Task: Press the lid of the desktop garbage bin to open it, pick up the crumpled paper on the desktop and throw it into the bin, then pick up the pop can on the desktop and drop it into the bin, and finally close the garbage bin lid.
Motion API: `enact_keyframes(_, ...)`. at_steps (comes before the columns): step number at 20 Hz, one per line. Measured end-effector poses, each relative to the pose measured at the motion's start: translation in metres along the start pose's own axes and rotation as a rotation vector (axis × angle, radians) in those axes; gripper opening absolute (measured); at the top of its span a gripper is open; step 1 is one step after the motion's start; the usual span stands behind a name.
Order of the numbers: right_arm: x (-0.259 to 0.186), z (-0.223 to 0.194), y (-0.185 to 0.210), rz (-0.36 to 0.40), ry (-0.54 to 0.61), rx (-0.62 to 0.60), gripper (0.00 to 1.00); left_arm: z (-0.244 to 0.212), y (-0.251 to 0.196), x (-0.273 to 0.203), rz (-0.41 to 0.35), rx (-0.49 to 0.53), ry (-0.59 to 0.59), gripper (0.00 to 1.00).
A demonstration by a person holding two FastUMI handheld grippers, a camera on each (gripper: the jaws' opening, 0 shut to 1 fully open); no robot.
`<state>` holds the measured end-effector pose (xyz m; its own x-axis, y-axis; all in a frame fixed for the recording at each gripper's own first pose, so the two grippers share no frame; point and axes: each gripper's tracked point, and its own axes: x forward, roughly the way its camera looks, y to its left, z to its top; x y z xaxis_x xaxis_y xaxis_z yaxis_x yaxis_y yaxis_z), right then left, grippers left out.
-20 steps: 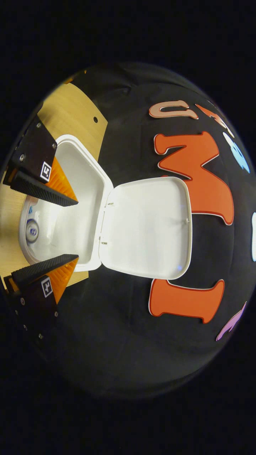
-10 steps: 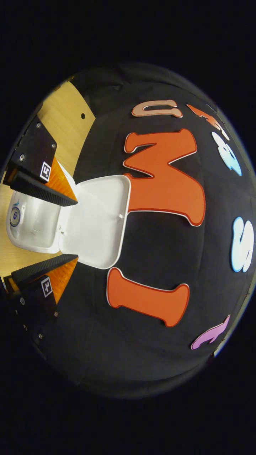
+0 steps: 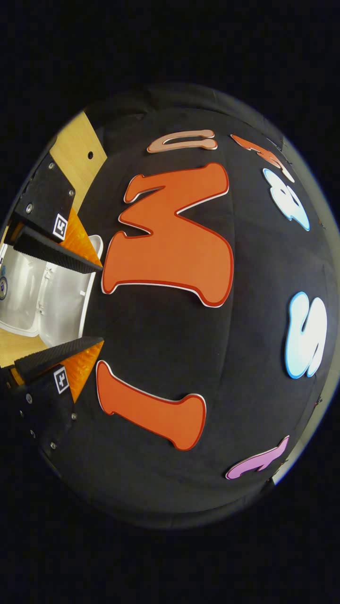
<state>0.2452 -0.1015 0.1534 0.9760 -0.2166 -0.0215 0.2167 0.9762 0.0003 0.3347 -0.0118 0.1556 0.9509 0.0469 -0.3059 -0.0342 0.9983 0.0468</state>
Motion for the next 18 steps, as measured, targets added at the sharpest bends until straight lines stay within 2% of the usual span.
enact_keyframes(3, 0.018, 0.004, 0.0, -0.01, 0.007, -0.006, 0.82, -0.003, 0.011, -0.001, 0.028, -0.015, 0.006, 0.99)
enact_keyframes(7, 0.026, -0.017, 0.007, 0.001, 0.069, 0.016, 0.82, -0.005, 0.018, 0.0, 0.042, -0.023, 0.008, 0.99)
enact_keyframes(8, 0.026, -0.015, 0.008, -0.006, 0.048, 0.031, 0.82, -0.005, 0.018, 0.001, 0.041, -0.022, 0.01, 0.99)
enact_keyframes(18, -0.025, -0.035, 0.02, 0.01, 0.084, 0.04, 0.81, 0.001, 0.002, 0.016, -0.048, 0.006, -0.004, 0.99)
